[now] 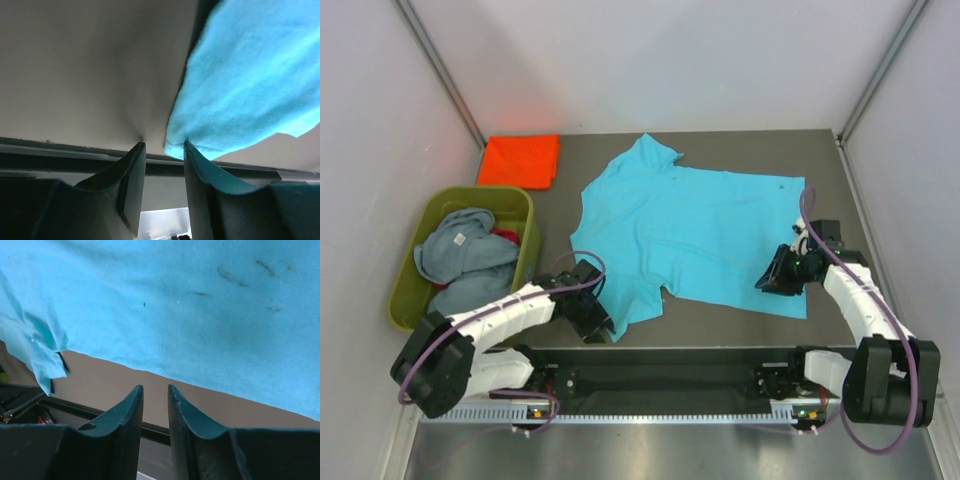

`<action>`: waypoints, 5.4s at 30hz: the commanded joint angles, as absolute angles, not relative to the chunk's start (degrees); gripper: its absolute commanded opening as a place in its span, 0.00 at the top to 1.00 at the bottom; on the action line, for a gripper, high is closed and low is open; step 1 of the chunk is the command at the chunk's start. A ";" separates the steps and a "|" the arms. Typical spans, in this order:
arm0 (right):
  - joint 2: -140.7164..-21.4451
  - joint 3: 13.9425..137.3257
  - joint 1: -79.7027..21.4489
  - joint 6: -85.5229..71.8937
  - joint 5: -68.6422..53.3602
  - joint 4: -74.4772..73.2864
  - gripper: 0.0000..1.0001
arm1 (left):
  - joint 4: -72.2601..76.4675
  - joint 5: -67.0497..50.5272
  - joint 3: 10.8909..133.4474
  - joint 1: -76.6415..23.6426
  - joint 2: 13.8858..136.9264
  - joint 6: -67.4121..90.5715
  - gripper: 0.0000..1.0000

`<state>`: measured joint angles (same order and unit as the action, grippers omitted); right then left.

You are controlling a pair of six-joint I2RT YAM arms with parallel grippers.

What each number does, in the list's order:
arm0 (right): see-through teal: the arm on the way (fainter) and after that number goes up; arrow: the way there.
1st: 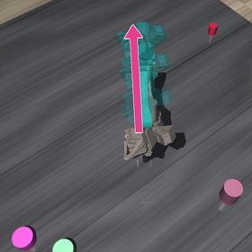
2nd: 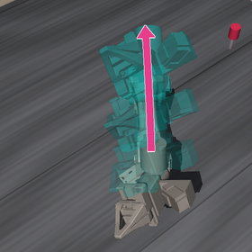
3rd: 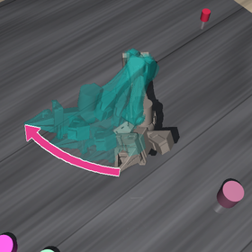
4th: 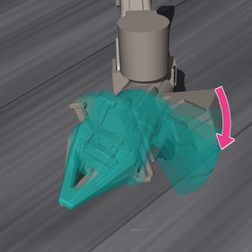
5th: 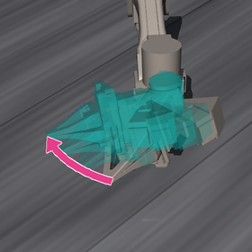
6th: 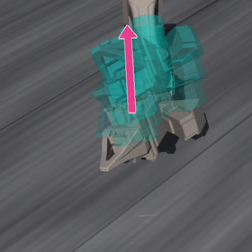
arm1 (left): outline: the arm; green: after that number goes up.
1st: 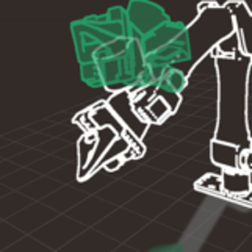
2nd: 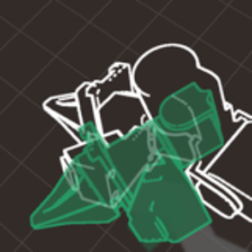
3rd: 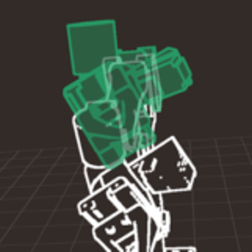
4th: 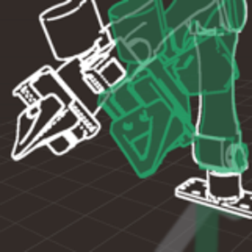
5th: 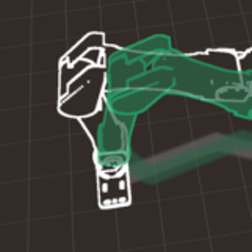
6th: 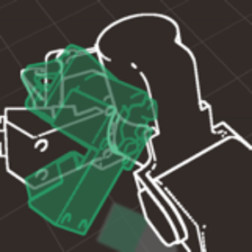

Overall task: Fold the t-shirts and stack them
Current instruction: Fold the tshirt

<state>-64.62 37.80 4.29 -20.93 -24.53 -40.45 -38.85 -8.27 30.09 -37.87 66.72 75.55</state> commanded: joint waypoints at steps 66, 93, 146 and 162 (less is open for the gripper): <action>-65.57 31.90 26.63 -36.48 6.06 -43.67 1.00 | -41.21 5.09 59.24 -37.09 71.55 26.98 1.00; -68.47 41.49 24.54 -32.17 12.66 -51.24 1.00 | -47.37 3.43 57.92 -37.00 66.80 27.95 1.00; -108.81 82.88 14.15 -21.97 4.31 -49.83 1.00 | -48.08 10.02 109.77 -20.57 114.78 22.85 1.00; -110.30 85.78 14.33 -21.36 4.31 -50.45 1.00 | -48.34 10.81 111.44 -19.25 116.19 23.64 1.00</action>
